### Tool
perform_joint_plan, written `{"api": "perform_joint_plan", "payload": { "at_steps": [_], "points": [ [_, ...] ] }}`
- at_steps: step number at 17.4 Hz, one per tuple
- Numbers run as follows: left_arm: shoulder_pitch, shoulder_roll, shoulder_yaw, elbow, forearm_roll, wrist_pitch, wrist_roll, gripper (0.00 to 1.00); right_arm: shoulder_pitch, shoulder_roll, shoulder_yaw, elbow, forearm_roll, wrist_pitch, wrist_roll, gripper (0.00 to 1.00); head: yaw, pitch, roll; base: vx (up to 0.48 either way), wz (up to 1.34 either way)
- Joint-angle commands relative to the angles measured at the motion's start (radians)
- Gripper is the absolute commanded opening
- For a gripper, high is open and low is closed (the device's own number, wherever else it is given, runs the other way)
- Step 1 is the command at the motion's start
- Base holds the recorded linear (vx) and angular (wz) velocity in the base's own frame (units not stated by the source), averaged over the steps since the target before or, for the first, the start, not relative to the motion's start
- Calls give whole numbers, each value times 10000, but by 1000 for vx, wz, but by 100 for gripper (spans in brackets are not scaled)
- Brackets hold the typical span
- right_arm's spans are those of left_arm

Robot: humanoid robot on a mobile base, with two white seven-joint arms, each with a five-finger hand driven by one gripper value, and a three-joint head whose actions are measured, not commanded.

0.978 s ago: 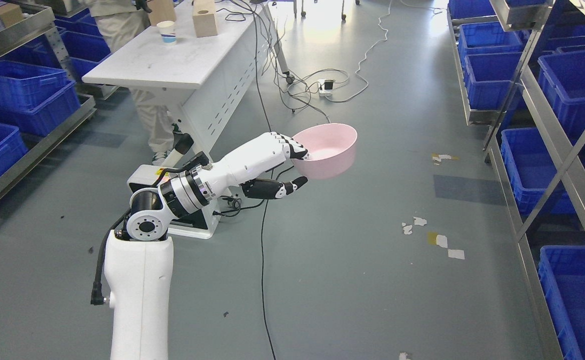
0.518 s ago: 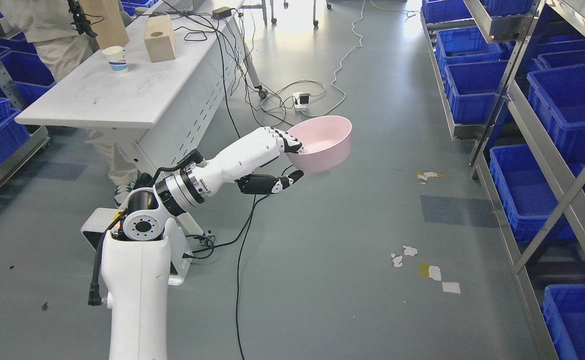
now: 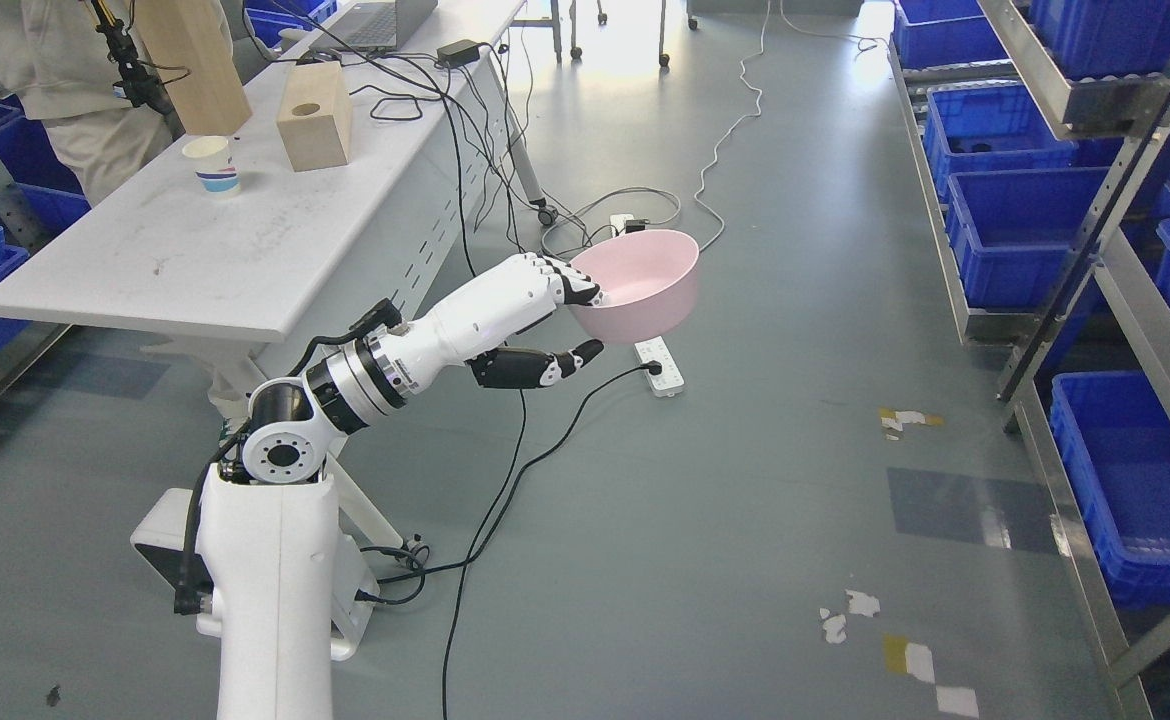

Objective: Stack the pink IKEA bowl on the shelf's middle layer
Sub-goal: 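Hold the pink bowl aloft in the left hand while the robot turns and drives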

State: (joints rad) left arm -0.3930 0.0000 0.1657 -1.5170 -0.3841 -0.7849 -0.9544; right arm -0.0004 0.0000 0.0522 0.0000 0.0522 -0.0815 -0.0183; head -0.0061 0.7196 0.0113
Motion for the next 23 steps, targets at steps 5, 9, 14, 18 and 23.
{"api": "perform_joint_plan", "payload": {
  "at_steps": [5, 9, 14, 18, 23],
  "points": [
    [371, 175, 92, -32, 6, -4, 18, 2, 35, -175, 0, -174, 0, 2, -1, 100, 0, 0, 0, 477, 149],
    [494, 175, 91, -32, 6, -4, 18, 2, 35, -175, 0, -174, 0, 2, -1, 100, 0, 0, 0, 382, -89],
    [571, 175, 199, -47, 6, -4, 18, 1, 35, -175, 0, -174, 0, 2, -1, 100, 0, 0, 0, 300, -1087],
    [540, 175, 138, -63, 22, -4, 309, 1, 35, -175, 0, -174, 0, 2, -1, 100, 0, 0, 0, 186, -1907],
    [-1049, 175, 427, -692, 881, -4, 325, 1, 35, -175, 0, -174, 0, 2, -1, 100, 0, 0, 0, 100, -2023]
  ]
}}
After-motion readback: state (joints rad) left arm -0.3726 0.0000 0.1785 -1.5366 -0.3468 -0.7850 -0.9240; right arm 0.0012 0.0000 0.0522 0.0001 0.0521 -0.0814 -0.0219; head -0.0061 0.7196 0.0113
